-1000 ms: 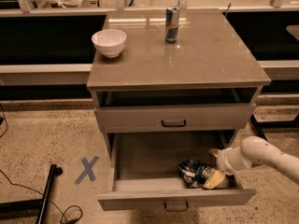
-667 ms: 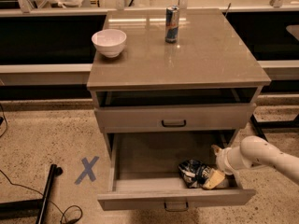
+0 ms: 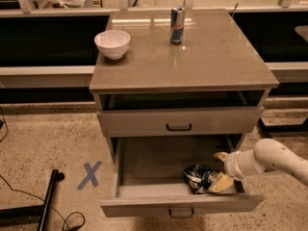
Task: Pick blue chip bag from middle drawer and place on counter
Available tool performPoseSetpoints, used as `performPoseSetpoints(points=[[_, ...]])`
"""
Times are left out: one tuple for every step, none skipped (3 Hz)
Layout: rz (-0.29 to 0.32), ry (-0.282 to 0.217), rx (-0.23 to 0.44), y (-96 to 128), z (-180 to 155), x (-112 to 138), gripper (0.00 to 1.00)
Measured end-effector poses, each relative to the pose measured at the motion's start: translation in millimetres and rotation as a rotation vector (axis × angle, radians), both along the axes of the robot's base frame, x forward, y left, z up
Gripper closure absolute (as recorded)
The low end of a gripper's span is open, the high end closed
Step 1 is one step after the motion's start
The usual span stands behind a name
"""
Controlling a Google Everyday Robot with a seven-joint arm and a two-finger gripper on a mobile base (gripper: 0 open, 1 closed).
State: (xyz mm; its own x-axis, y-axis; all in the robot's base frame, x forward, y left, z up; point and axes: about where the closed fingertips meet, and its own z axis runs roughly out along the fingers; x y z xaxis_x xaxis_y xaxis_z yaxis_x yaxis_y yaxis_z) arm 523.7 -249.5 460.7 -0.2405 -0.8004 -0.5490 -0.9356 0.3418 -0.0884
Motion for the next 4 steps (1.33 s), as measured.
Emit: performPoseSetpoints(points=[[0.0,0.006,0.006,1,2,-1,0.15],[-0.009,0.035,0.013,0,-10,1,0.16],[-0.02,0.053,0.004,-1,-24,6,0.16],[-0.036,0.07,-0.007,-6,-42,12,0.33]])
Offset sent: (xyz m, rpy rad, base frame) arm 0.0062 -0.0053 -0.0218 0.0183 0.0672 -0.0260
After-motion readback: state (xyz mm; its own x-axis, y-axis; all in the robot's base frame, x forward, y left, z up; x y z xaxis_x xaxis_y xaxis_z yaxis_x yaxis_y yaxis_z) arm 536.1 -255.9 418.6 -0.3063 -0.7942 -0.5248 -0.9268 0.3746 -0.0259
